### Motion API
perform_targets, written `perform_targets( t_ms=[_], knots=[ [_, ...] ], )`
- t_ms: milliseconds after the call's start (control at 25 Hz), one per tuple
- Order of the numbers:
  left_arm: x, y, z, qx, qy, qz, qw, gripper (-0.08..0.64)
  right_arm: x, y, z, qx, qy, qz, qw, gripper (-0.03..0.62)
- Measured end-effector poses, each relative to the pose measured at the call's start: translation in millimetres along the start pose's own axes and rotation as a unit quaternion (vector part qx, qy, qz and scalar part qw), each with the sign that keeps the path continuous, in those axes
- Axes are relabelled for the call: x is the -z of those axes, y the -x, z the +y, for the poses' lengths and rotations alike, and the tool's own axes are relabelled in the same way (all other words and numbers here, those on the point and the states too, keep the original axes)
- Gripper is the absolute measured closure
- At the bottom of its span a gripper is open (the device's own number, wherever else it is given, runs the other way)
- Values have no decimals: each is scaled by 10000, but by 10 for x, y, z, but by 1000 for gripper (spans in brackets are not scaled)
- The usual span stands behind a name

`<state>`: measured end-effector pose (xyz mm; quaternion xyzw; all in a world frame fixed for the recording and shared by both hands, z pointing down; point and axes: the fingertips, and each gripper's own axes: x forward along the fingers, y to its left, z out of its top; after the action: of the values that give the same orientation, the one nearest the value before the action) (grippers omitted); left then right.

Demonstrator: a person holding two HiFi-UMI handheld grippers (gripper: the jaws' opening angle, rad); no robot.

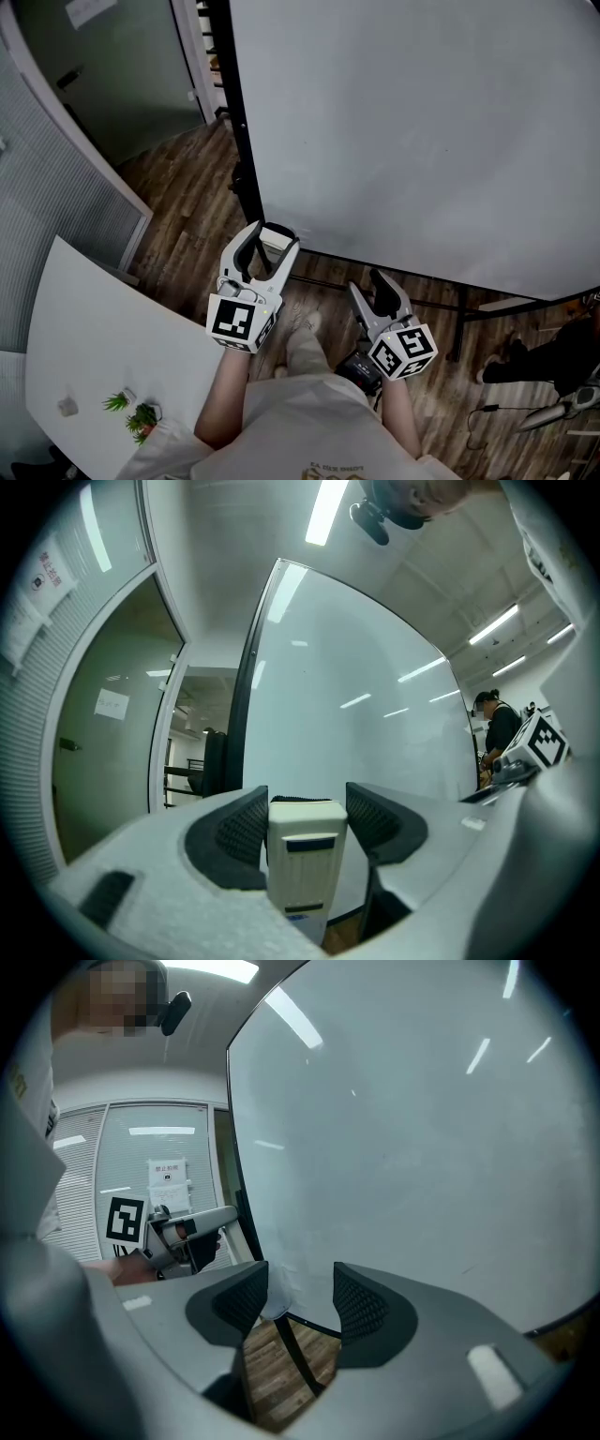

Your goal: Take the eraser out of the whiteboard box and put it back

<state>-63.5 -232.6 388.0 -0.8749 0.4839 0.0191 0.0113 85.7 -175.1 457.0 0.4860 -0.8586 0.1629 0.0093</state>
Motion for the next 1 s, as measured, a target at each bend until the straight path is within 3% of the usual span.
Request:
perform_targets(
  t_ms=[1000],
  knots=[
    [171,13,93,-32,155,184,9997,301,77,-69,41,-30,-42,83,10000,373]
  ],
)
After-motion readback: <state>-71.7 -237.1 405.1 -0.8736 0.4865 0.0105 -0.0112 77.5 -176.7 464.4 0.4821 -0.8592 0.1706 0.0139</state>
